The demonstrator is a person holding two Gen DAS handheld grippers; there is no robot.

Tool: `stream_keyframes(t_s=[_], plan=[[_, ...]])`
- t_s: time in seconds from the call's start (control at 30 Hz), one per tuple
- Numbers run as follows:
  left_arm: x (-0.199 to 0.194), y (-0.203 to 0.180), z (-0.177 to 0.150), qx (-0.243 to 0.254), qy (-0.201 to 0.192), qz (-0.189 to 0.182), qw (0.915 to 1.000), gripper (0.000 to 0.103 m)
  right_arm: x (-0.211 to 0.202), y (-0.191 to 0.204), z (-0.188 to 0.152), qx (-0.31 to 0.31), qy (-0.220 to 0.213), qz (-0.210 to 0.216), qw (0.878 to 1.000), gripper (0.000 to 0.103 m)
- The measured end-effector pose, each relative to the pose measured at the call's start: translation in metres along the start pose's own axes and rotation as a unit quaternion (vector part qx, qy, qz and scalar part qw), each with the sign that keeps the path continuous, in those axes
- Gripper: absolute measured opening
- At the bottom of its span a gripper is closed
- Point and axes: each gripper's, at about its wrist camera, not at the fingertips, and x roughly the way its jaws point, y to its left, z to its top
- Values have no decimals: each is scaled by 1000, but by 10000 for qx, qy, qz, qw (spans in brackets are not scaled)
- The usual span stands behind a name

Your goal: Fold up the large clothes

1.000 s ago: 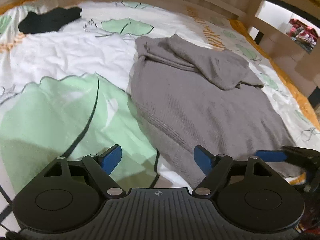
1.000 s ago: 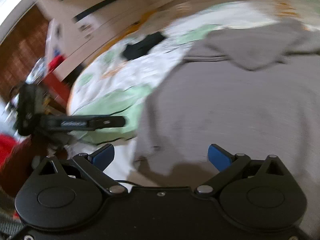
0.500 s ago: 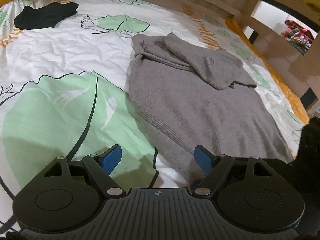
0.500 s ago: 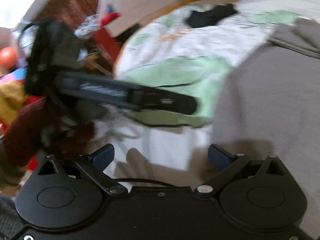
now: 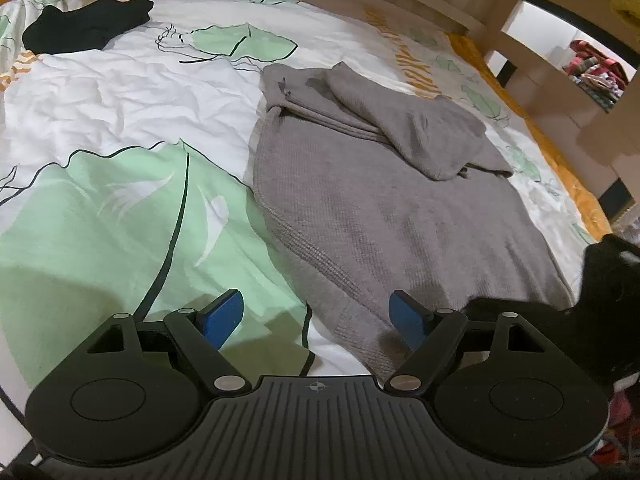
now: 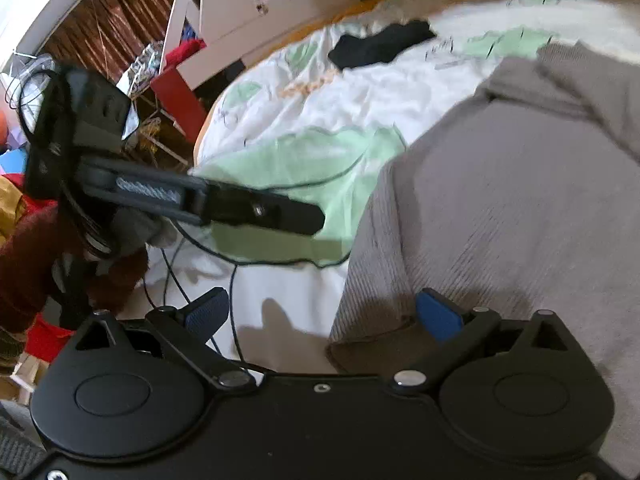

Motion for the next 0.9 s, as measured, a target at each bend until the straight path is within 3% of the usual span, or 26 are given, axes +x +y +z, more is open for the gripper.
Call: stream_keyframes(t_s=[0.17,0.27,0.53,0.63,0.8,0.9], plan=[[9,-2,4,114,206,-84,9997,79,8,24,-1,-349,38,823,9960,102],[22,-5,4,241,405,-77,9989,80,10,44,-4,-778,179,1017,9916,100],[41,-16,5,406,734,-87,9964,79,-35,37,-18,-693,-49,614,9957,101],[44,-23,9,568,763,-58,9954,79,-61,31,-22,-640,-193,299,9973,101],[61,-25,7,774,1178,-150,9899,77,-114,15,-34,-222,-558,-386,9974,101],[56,-15,8,719,1219,-161,9898,59,-145,0,-39,175,-815,-955,9919,101]])
